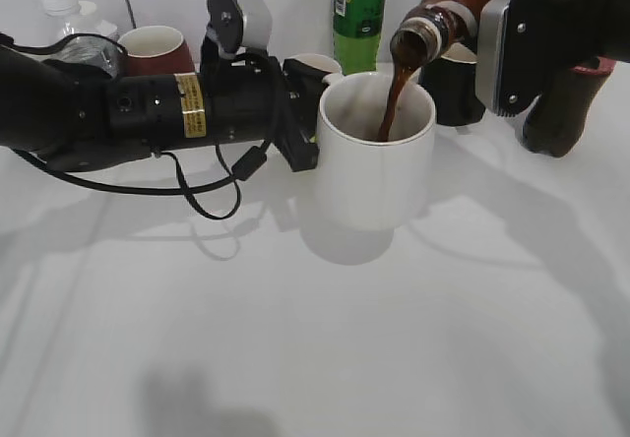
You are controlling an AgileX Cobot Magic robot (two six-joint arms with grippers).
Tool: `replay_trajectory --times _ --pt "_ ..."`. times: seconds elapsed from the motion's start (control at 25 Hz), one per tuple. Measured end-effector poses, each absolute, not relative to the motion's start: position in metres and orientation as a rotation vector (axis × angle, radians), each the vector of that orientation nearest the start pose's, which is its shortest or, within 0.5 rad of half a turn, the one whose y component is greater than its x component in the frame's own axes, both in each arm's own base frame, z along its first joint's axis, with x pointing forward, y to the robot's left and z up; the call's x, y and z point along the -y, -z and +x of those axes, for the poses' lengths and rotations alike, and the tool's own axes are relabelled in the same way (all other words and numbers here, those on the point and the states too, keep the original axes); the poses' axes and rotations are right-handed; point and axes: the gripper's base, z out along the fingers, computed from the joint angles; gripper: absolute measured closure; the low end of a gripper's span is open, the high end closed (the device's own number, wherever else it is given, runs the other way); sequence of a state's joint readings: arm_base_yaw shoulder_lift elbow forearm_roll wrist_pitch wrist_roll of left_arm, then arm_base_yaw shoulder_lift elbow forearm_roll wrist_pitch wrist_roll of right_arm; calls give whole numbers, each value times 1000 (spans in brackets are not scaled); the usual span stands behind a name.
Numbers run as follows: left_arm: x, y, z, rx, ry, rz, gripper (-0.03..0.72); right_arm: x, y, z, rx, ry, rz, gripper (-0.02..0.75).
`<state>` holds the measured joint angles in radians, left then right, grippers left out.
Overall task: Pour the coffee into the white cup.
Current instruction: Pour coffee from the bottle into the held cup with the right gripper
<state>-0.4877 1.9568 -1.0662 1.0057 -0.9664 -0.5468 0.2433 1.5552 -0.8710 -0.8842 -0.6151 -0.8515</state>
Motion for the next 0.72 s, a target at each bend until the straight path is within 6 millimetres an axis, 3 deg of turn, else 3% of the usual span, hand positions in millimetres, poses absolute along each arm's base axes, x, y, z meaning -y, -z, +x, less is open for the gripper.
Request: replay_trajectory --times 0.72 --pt "242 -195 320 -1370 877 1102 644 -121 -271 314 -676 661 -1620 198"
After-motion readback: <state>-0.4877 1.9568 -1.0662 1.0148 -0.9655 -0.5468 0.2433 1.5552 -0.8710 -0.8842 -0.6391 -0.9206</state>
